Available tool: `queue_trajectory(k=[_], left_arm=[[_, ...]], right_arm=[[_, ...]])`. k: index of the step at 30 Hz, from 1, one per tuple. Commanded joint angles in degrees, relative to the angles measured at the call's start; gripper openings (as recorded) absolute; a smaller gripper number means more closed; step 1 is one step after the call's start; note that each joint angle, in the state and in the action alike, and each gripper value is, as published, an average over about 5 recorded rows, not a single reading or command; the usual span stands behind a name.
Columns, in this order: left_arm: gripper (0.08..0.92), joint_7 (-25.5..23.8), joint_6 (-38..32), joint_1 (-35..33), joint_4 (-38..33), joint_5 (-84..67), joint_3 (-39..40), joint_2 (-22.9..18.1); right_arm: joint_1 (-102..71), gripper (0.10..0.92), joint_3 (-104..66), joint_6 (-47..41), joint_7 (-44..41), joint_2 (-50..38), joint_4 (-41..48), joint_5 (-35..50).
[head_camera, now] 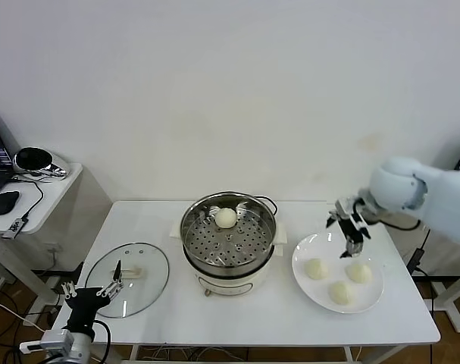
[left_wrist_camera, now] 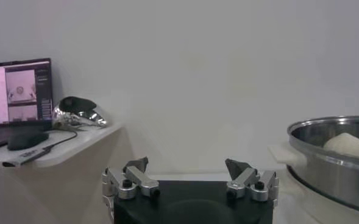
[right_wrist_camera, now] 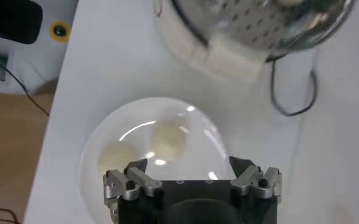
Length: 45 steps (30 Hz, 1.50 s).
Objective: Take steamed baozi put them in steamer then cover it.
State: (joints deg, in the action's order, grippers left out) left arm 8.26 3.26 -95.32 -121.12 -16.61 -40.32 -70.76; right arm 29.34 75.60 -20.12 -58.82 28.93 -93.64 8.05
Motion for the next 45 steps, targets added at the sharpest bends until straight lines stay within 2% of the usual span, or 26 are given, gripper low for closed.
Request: queue_trajectory(k=[1,17,34,38,45], left_arm=[[0.823,0.0,0.0,-0.1,0.0,0.0,-0.3,-0.1],[0.823,-0.1,-0.1,-0.7,0.3,-0.3,-2.1,-0.4],[0.823,-0.1,-0.3,-0.5,1.1,-0.3,-2.3,-0.4],[0.823,-0.1,-0.3,-0.4,1.2,-0.3,-2.3,-0.5],[0.823,-0.2,-0.3,-0.3,1.2,-0.3,-2.2,-0.5]], right_arm=[[-14.9,0.823,-9.6,-0.9,0.6,-2.9,1.1,-5.5],[-27.6,0.823,-18.7,2.9,2.5,9.5,16.1,-11.9],[-30.5,0.816,-22.4,2.8,4.3,16.0,22.4,-13.4],[-30.5,0.781,-22.4,2.5,4.1,16.4,22.7,-13.7],[-30.4,0.673,-22.7,2.4,3.0,16.4,23.2,-14.0]])
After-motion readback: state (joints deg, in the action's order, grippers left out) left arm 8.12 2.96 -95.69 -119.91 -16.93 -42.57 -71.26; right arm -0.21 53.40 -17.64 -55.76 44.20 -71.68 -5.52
